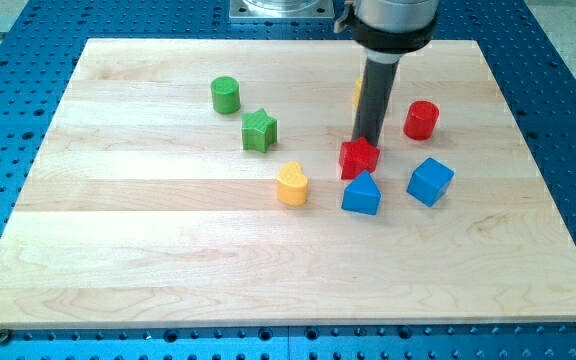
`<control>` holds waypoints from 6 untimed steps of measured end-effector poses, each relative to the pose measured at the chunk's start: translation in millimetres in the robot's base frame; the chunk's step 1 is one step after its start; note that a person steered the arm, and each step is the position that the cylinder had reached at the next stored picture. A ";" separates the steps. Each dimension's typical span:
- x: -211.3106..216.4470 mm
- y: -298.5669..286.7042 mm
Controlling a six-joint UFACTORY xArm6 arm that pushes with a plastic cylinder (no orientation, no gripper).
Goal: Move the green star below the green circle
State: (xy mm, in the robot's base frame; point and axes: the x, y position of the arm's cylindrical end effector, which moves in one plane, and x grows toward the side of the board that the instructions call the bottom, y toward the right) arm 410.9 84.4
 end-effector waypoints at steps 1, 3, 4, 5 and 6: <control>6.7 -58.5; 2.7 -86.7; -13.8 -64.0; -33.8 -77.1; -22.8 -100.7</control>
